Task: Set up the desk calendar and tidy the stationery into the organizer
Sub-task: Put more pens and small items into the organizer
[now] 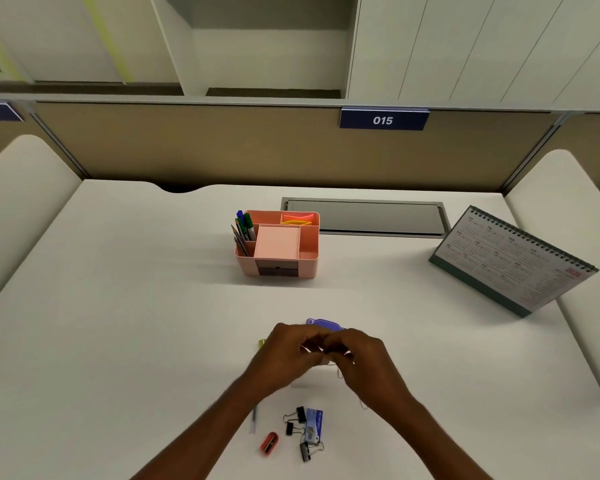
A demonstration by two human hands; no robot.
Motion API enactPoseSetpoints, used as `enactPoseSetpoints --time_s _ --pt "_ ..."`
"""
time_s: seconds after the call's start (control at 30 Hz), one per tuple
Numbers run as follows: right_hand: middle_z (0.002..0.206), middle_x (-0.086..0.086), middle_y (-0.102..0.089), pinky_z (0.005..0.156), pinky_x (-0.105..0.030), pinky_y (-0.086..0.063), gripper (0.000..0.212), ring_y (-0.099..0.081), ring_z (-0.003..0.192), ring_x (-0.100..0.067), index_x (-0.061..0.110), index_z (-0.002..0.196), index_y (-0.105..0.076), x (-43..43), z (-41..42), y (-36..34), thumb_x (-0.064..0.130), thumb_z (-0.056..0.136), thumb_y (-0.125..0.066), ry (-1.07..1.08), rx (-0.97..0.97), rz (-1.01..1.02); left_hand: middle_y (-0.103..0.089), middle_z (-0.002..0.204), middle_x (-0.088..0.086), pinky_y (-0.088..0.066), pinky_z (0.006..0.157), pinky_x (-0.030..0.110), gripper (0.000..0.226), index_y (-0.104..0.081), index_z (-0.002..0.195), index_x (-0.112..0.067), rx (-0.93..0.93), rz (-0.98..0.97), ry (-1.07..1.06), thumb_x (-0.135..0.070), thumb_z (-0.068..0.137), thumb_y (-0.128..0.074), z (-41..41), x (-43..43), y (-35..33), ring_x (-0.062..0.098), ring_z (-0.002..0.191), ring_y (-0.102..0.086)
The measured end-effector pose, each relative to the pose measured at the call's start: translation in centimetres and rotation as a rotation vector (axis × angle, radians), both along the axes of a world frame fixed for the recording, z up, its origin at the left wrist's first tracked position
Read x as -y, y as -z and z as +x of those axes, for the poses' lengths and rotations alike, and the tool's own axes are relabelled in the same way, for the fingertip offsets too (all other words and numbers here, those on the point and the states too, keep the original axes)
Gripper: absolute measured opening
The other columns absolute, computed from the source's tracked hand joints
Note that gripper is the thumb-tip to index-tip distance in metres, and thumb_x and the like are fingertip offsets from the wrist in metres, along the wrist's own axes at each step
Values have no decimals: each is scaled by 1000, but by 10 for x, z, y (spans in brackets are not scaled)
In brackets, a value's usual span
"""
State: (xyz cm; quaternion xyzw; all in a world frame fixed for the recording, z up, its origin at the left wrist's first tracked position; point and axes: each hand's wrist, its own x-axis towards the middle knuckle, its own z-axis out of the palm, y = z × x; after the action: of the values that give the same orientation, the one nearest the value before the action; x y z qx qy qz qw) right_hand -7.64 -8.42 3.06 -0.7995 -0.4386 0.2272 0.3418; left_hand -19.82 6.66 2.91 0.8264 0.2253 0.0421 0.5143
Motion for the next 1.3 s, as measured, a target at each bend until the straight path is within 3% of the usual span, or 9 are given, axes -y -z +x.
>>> enactPoseSetpoints --time_s 0.17,0.4,0.5,0.63,0.83,0.97,1.2,1.3 --pt "96 18 -73 76 -15 -55 19 -69 90 -2 28 105 -72 -2 8 -17 14 94 -72 128 -108 118 -79 104 -11 -62 89 29 37 -77 121 -24 122 27 -77 -15 85 -83 7 -8 -20 8 94 -75" --pt "99 20 -72 72 -13 -52 20 -68 94 -5 29 103 -71 4 14 -13 11 95 -69 203 -148 124 -76 102 -14 -55 90 10 29 -79 115 -18 334 240 -369 -16 86 -82 35 -51 -72 -7 95 -71" --pt "97 18 -73 75 -19 -55 21 -70 90 -6 27 102 -74 12 8 -3 9 93 -71 215 -171 128 -79 104 -6 -56 86 14 25 -80 113 -15 433 389 -458 -19 88 -82 53 -86 -92 1 94 -74" --pt "92 16 -73 74 -25 -57 20 -70 84 -11 29 97 -75 23 2 5 10 92 -73 248 -223 131 -79 102 -4 -54 86 12 20 -82 106 -13 510 494 -541 -14 86 -83 90 -122 -104 -6 88 -71" --pt "91 17 -74 72 -19 -53 20 -70 85 -11 31 98 -74 30 1 7 12 93 -73 260 -248 119 -81 98 -2 -61 86 28 20 -83 103 -13 416 471 -524 -15 83 -84 129 -144 -82 6 86 -75" --pt "95 19 -74 76 -27 -58 20 -71 88 -9 34 102 -73 35 3 10 16 94 -72 269 -256 88 -81 105 0 -61 92 35 19 -83 105 -14 284 484 -507 -19 86 -83 138 -147 -60 12 96 -74" --pt "95 19 -74 72 -31 -62 20 -72 84 -11 39 102 -72 44 8 15 20 97 -69 279 -285 23 -79 112 0 -50 87 23 23 -82 110 -18 152 468 -513 -26 88 -82 147 -151 -39 17 103 -72" --pt "97 20 -74 80 -27 -61 18 -72 89 -7 37 104 -72 43 8 17 22 96 -69 273 -292 8 -79 113 1 -51 86 23 24 -82 111 -17 151 467 -509 -26 88 -81 149 -152 -36 17 103 -72"
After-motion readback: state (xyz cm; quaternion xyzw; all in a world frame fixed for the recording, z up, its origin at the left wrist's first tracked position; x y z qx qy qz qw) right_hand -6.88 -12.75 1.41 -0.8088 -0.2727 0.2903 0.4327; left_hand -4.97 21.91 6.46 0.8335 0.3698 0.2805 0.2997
